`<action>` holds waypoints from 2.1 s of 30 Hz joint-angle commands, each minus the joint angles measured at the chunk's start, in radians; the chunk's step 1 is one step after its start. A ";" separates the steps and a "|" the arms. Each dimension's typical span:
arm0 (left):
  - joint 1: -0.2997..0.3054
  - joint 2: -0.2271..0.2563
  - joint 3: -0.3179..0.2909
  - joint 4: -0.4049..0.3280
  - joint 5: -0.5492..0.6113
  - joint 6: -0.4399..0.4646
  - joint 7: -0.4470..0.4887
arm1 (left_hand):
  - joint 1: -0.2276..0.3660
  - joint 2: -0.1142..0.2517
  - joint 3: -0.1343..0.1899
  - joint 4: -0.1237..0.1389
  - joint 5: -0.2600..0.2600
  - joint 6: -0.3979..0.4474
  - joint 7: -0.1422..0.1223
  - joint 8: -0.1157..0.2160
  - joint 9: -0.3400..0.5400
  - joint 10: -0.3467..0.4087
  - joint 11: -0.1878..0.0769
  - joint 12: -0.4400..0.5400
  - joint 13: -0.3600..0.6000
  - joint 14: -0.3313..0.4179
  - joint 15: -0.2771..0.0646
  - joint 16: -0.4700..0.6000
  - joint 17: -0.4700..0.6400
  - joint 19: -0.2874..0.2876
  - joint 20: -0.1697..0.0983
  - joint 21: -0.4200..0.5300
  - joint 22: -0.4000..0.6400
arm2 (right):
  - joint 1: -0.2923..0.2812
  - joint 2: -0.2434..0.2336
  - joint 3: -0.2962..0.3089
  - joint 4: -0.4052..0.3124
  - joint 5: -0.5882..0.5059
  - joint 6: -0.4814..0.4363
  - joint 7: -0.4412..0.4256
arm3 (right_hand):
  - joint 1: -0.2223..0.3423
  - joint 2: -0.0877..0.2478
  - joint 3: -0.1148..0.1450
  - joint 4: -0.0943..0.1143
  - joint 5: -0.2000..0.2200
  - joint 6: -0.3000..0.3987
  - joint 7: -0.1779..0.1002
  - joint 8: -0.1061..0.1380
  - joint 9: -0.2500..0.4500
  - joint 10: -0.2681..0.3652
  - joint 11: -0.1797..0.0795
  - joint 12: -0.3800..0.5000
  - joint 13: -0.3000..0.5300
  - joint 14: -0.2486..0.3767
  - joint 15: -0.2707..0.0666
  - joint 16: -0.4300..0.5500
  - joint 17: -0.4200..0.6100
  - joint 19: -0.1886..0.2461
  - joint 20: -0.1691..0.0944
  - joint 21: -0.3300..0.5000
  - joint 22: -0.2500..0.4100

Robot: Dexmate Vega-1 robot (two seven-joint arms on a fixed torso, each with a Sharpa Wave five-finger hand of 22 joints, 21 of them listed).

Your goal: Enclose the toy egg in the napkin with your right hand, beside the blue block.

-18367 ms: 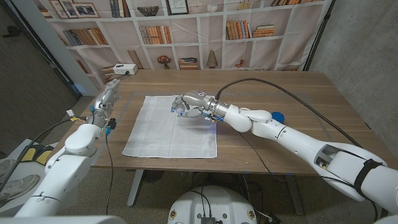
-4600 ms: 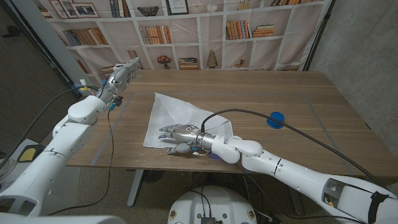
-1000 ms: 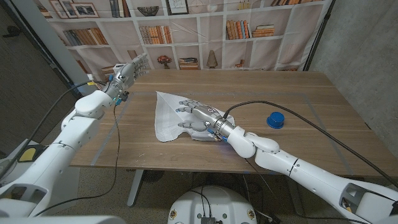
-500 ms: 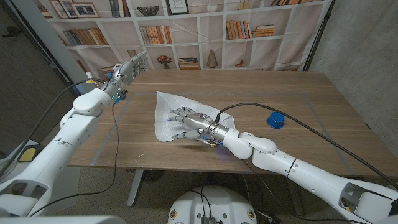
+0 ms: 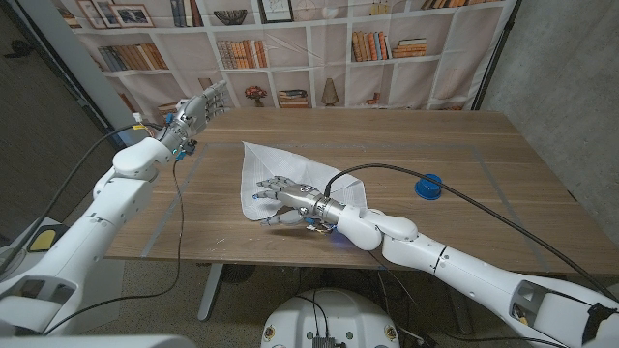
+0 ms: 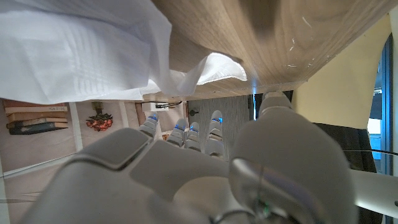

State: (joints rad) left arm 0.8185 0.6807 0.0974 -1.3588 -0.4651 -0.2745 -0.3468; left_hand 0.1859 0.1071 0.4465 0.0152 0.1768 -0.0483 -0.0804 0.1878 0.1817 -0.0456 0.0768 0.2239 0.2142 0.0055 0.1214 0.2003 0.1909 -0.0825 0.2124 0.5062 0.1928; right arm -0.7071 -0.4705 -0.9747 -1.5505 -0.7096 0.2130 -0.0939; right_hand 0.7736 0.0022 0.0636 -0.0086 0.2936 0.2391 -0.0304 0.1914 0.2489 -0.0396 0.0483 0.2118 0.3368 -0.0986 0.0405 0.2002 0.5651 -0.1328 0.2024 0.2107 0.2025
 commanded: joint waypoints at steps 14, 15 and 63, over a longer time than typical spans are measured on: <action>-0.022 -0.007 0.018 0.025 0.001 -0.002 -0.004 | -0.007 0.000 0.009 -0.001 0.004 0.002 -0.004 0.001 0.000 0.001 0.005 0.006 0.002 0.000 0.006 0.001 0.003 0.005 0.000 -0.008 0.004 | 0.055 0.051 -0.060 0.179 -0.035 -0.020 -0.044 | 0.022 0.004 -0.002 -0.018 0.012 -0.024 -0.004 0.011 0.003 -0.008 0.001 0.015 0.009 0.003 -0.015 0.014 0.000 0.000 -0.012 0.013 0.007; -0.022 -0.007 0.019 0.024 0.001 -0.002 -0.005 | -0.008 0.000 0.009 -0.001 0.004 0.003 -0.004 0.001 0.000 0.001 0.004 0.006 0.002 0.000 0.007 0.001 0.003 0.005 0.000 -0.008 0.004 | 0.057 0.051 -0.062 0.186 -0.035 -0.014 -0.050 | 0.033 0.008 0.001 -0.024 0.015 -0.012 -0.008 0.016 0.003 0.004 0.003 0.022 0.010 0.010 -0.016 0.017 -0.001 0.004 -0.011 0.016 0.007; 0.019 0.009 -0.009 -0.003 -0.020 0.000 -0.003 | -0.012 -0.001 0.011 -0.003 0.004 0.001 -0.005 0.001 0.000 0.001 0.005 0.005 0.002 0.000 0.006 0.001 0.003 0.007 0.000 -0.014 0.004 | 0.082 0.144 -0.109 0.399 -0.080 -0.004 -0.366 | 0.297 0.170 0.116 -0.120 -0.004 0.793 0.054 0.245 -0.015 0.560 -0.175 0.221 -0.046 0.447 -0.240 0.139 -0.020 0.371 -0.221 0.126 -0.016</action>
State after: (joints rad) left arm 0.8263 0.6855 0.0974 -1.3513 -0.4804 -0.2792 -0.3532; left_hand 0.1765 0.1084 0.4506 0.0111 0.1768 -0.0483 -0.0804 0.1878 0.1817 -0.0456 0.0768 0.2239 0.2143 0.0055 0.1214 0.2003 0.1933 -0.0825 0.2124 0.4954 0.1928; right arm -0.6113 -0.3404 -1.0852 -1.1657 -0.7770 0.2505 -0.3697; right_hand 1.0786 0.1603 0.1786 -0.1444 0.2949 0.8779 -0.1406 0.4261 0.2238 0.5249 -0.1100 0.4296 0.2876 0.3467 -0.0431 0.3368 0.5387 0.2316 0.0062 0.3331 0.1859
